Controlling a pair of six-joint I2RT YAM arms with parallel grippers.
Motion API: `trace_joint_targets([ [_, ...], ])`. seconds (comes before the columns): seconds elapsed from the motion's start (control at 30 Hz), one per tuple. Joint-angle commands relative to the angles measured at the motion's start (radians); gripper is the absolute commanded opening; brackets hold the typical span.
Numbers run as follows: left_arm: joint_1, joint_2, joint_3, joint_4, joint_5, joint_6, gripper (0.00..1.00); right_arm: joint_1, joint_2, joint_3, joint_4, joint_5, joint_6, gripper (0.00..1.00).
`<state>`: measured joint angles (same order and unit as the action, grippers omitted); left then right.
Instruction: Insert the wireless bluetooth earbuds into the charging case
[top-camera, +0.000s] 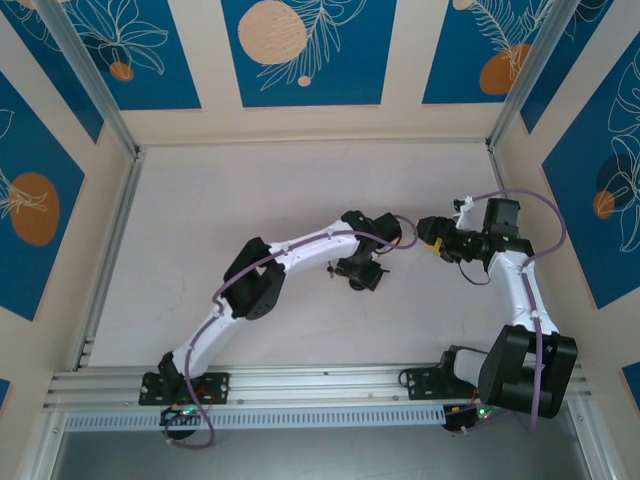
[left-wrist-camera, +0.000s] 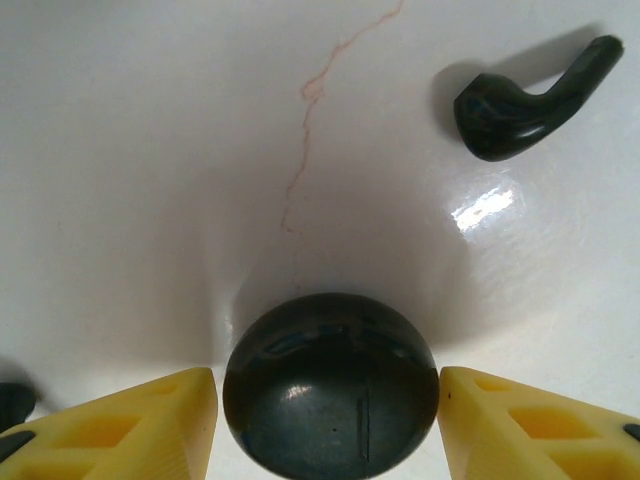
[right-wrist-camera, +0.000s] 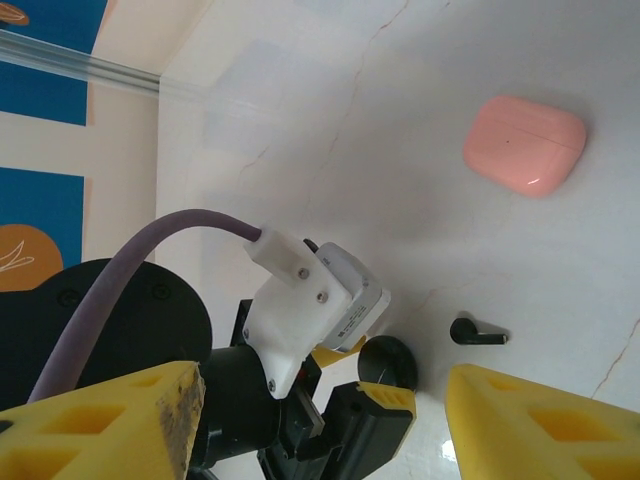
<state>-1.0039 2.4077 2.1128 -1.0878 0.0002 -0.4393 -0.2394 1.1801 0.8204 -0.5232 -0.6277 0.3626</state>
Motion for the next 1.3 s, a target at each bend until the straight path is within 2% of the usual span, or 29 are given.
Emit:
trace_joint_targets([
  [0.0,-0.012,0.047,0.029,-0.050,0.012,-0.012,0.59,-0.004,-0.026,-0.010,-0.006,-0.069,-0.018,0.66],
  [0.2,-0.012,0.069,0.034,-0.047,0.007,-0.007,0.54,-0.009,-0.041,-0.015,-0.012,-0.067,-0.019,0.66],
  [0.37,-0.012,0.085,0.053,-0.063,0.008,0.004,0.44,-0.015,-0.048,-0.013,-0.027,-0.074,-0.023,0.66],
  [0.47,-0.010,0.060,0.049,-0.066,0.004,0.025,0.40,-0.017,-0.056,-0.008,-0.036,-0.087,-0.027,0.66],
  [0.6,-0.009,-0.029,-0.013,-0.021,-0.004,0.122,0.35,-0.018,-0.070,-0.005,-0.050,-0.109,-0.034,0.65],
  [0.77,-0.004,-0.248,-0.252,0.152,0.033,0.349,0.33,-0.020,-0.096,0.009,-0.077,-0.156,-0.039,0.64],
  [1.07,0.033,-0.645,-0.739,0.535,0.239,0.622,0.34,-0.007,-0.097,0.017,-0.125,-0.303,-0.011,0.54],
  [1.27,0.035,-0.888,-1.030,0.793,0.223,0.851,0.32,0.063,-0.099,0.007,-0.204,-0.383,-0.044,0.50],
])
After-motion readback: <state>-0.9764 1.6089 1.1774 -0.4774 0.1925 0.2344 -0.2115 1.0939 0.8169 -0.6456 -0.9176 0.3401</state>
